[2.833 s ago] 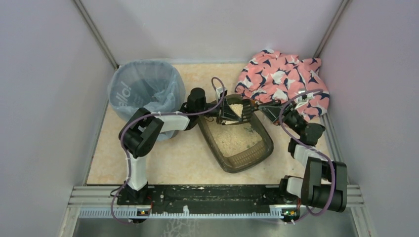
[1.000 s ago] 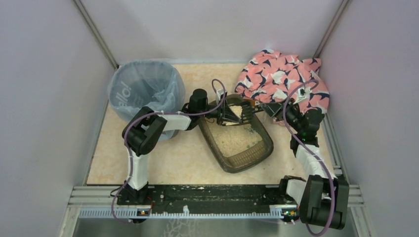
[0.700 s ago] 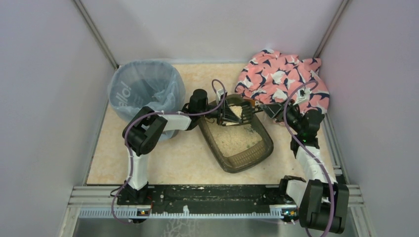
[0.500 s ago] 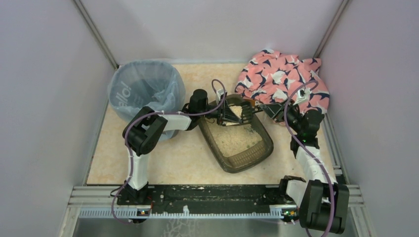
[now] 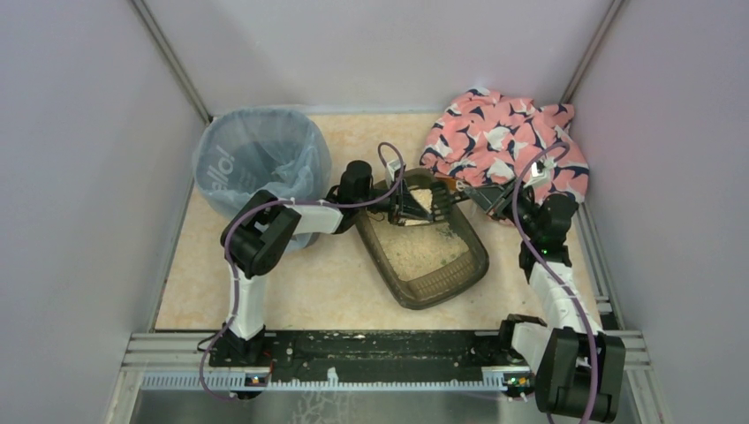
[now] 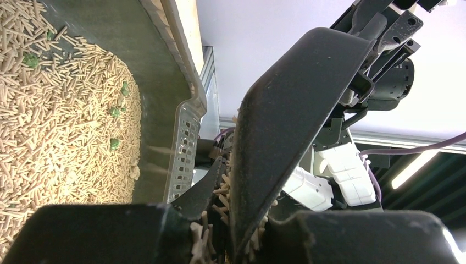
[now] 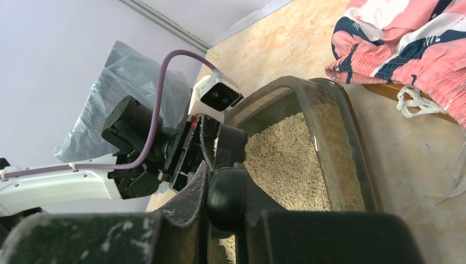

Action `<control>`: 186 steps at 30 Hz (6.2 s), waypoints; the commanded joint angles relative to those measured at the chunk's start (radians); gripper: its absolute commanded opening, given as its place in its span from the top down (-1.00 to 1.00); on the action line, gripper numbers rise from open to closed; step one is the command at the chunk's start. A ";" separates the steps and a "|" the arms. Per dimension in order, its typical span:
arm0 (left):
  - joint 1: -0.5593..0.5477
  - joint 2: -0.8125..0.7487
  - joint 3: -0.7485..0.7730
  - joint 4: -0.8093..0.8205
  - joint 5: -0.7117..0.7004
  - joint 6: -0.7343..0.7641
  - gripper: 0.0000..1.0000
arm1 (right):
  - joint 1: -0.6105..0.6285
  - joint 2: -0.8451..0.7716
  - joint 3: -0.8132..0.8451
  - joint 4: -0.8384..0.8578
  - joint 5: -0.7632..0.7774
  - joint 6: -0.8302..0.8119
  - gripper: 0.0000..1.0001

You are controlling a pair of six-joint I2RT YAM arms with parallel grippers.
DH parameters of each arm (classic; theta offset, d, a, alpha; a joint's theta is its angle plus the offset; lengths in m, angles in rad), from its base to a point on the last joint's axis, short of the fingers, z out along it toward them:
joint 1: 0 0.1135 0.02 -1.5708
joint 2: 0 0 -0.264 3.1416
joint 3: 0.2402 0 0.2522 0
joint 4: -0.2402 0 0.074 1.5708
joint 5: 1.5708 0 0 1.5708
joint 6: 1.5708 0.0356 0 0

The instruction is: Clean the litter box

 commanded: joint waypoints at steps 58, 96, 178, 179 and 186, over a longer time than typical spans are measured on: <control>-0.065 -0.209 0.372 -1.072 -0.673 0.986 -0.98 | 0.014 -0.022 0.122 -0.334 0.088 -0.335 1.00; 0.014 -0.191 0.353 -0.810 -0.630 0.947 -0.98 | 0.310 0.294 0.135 -0.200 0.190 -0.317 1.00; 0.057 -0.418 0.309 -0.862 -0.730 1.043 -0.98 | 0.384 0.606 0.259 0.219 0.137 0.160 1.00; 0.058 -0.421 0.308 -0.863 -0.729 1.043 -0.98 | 0.380 0.588 0.265 0.188 0.142 0.140 1.00; 0.057 -0.420 0.319 -0.861 -0.706 1.044 -0.98 | 0.362 0.510 0.308 0.004 0.196 0.022 1.00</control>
